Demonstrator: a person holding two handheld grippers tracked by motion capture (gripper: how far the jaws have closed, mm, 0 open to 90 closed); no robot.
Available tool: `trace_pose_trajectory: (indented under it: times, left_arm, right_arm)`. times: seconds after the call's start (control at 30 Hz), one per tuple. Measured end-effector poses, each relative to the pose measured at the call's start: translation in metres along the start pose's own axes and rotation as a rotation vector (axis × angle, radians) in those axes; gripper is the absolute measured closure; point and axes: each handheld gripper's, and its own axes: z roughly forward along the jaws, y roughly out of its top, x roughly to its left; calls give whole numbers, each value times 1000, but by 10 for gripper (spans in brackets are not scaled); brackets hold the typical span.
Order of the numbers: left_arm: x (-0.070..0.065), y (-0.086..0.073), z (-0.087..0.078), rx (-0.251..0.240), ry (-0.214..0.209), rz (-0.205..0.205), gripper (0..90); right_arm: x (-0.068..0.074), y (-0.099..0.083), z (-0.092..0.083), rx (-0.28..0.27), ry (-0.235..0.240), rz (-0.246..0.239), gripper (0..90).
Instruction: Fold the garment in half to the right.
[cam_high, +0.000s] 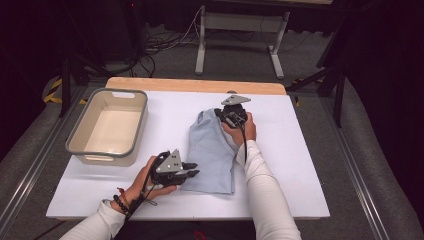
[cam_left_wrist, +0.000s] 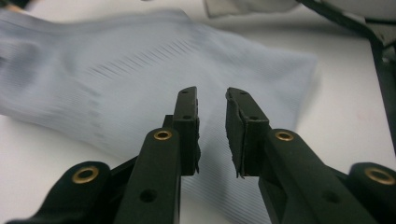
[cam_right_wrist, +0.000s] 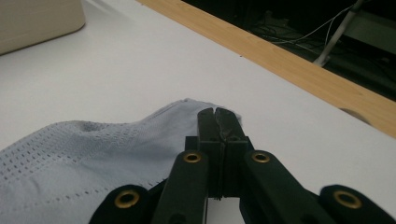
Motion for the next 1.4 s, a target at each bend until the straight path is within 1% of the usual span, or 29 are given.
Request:
trace_pose_trajectory:
  times: [0.03, 0.07, 0.2, 0.23, 0.27, 0.3, 0.33, 0.43, 0.47, 0.5, 0.53, 0.57, 0.6, 0.63, 0.73, 0.77, 0.83, 0.87, 0.97, 1.0, 1.07, 1.13, 1.17, 1.2, 1.27, 1.3, 1.33, 1.37, 1.4]
  left_arm:
    - [6, 4, -2, -18, 14, -12, 747]
    - [10, 6, -3, -23, 27, -6, 737]
    - [32, 21, 5, -10, 101, -12, 709]
    - [36, 23, 8, -7, 114, -12, 709]
    - [42, 25, 11, -4, 129, -22, 711]
    - [48, 27, 16, 1, 133, -31, 717]
    - [54, 28, 21, 17, 149, -24, 716]
    - [68, 29, 37, 60, 192, -34, 703]
    - [75, 29, 44, 67, 194, -59, 701]
    - [80, 28, 48, 64, 187, -86, 696]
    - [85, 27, 54, 77, 198, -88, 696]
    - [90, 25, 62, 98, 202, -110, 696]
    - [94, 22, 67, 110, 188, -132, 696]
    - [97, 20, 71, 118, 186, -139, 699]
    - [102, 13, 78, 135, 169, -166, 699]
    - [105, 11, 80, 142, 170, -177, 699]
    - [106, 9, 82, 152, 152, -191, 702]
    - [106, 7, 84, 162, 156, -198, 702]
    - [106, 6, 85, 160, 160, -206, 699]
    - [106, 7, 85, 166, 178, -208, 692]
    - [104, 9, 84, 166, 194, -200, 684]
    - [103, 11, 80, 148, 208, -198, 675]
    - [103, 12, 77, 144, 210, -195, 667]
    - [102, 14, 73, 132, 218, -190, 657]
    - [101, 18, 66, 109, 217, -186, 650]
    - [100, 20, 61, 92, 219, -176, 650]
    - [98, 24, 55, 74, 221, -168, 650]
    - [95, 27, 49, 53, 219, -146, 650]
    - [93, 29, 46, 42, 212, -142, 655]
  right_arm:
    - [-2, 1, -4, -1, 2, -4, 900]
    - [-3, 1, -6, -5, 18, -2, 900]
    - [-1, 0, -8, 6, 38, -23, 900]
    - [0, 0, -8, 6, 54, -26, 900]
    - [2, 0, -7, 11, 63, -29, 900]
    - [4, 0, -6, 18, 71, -39, 900]
    - [5, 0, -5, 25, 80, -47, 900]
    - [11, 0, 1, 51, 103, -69, 900]
    - [12, -1, 3, 62, 104, -72, 900]
    - [13, -2, 6, 81, 97, -79, 900]
    - [13, -3, 8, 88, 95, -78, 900]
    - [13, -5, 11, 96, 91, -72, 900]
    - [12, -7, 14, 104, 92, -65, 900]
    - [12, -9, 16, 109, 89, -58, 900]
    - [11, -16, 23, 127, 84, -45, 900]
    - [11, -17, 25, 132, 81, -41, 900]
    - [10, -20, 27, 129, 76, -26, 900]
    - [10, -21, 28, 129, 73, -22, 900]
    - [9, -24, 28, 130, 46, -20, 900]
    - [8, -25, 28, 136, 19, -19, 900]
    - [6, -25, 27, 130, 5, -11, 900]
    - [5, -24, 23, 113, -8, -3, 900]
    - [3, -23, 19, 95, -7, 1, 900]
    - [3, -22, 17, 83, -4, 6, 898]
    - [2, -19, 7, 49, 1, 7, 895]
    - [3, -18, 3, 36, 4, 8, 895]
    - [4, -17, -3, 18, 7, 2, 895]
    - [6, -16, -10, 1, 9, -9, 898]
    - [8, -15, -17, -8, 7, -19, 900]
